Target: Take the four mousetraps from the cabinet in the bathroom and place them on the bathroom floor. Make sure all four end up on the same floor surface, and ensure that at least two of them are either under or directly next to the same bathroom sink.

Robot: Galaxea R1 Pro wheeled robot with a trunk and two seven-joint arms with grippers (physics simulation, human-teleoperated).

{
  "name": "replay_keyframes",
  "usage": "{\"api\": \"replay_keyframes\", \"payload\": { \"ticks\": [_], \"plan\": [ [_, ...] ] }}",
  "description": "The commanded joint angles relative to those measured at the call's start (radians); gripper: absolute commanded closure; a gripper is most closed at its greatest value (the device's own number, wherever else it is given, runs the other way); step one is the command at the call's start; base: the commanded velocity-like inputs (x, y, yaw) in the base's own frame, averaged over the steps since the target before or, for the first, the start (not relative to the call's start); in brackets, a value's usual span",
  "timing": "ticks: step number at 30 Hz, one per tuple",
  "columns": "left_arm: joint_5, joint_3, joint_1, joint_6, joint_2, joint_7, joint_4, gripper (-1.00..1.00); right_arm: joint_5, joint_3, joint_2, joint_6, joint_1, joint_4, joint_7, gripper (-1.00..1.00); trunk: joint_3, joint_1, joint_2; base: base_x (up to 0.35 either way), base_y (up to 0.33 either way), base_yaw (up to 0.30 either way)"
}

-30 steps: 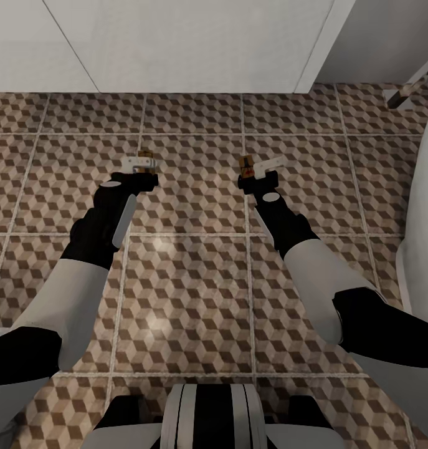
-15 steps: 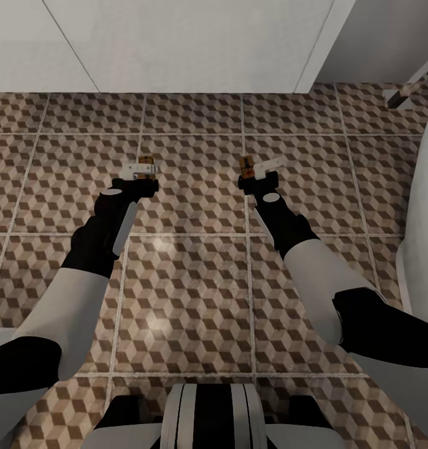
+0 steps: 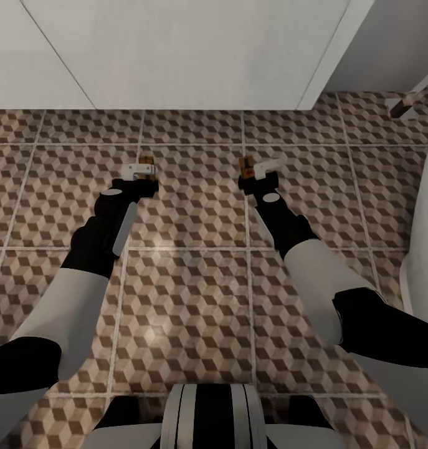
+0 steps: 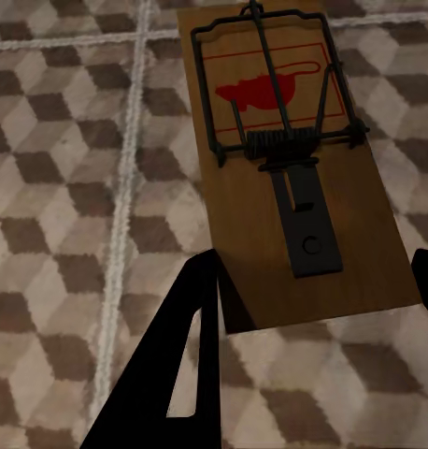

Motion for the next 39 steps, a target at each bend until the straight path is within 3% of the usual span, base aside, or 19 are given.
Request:
{"api": "replay_keyframes", "payload": {
  "ticks": [1, 15, 27, 35, 39],
  "plan": [
    [0.007, -0.002, 0.0, 0.004, 0.0, 0.007, -0.001, 1.0, 0.008, 0.004, 0.0, 0.009, 0.0, -0.001, -0.004, 1.0, -0.001, 0.0, 0.0, 0.197, 0.0, 0.0],
    [0.007, -0.002, 0.009, 0.004, -0.001, 0.006, -0.002, 1.0, -0.001, 0.002, 0.001, 0.023, 0.001, 0.009, 0.003, 1.0, -0.001, 0.0, 0.0, 0.039, 0.0, 0.0],
    [0.008, -0.003, 0.013, 0.004, -0.002, 0.006, -0.002, 1.0, -0.038, -0.002, 0.001, 0.126, 0.0, 0.011, 0.005, 1.0, -0.001, 0.0, 0.0, 0.0, 0.0, 0.0],
    [0.009, -0.003, 0.013, 0.005, -0.003, 0.005, 0.0, 1.0, -0.042, -0.002, 0.001, 0.132, 0.0, 0.009, 0.003, 1.0, -0.001, 0.0, 0.0, 0.0, 0.0, 0.0],
    [0.01, -0.002, 0.013, 0.007, -0.008, 0.006, 0.04, 1.0, -0.042, -0.002, 0.001, 0.131, 0.0, 0.006, 0.004, 1.0, -0.001, 0.0, 0.0, 0.0, 0.0, 0.0]
  ]
}}
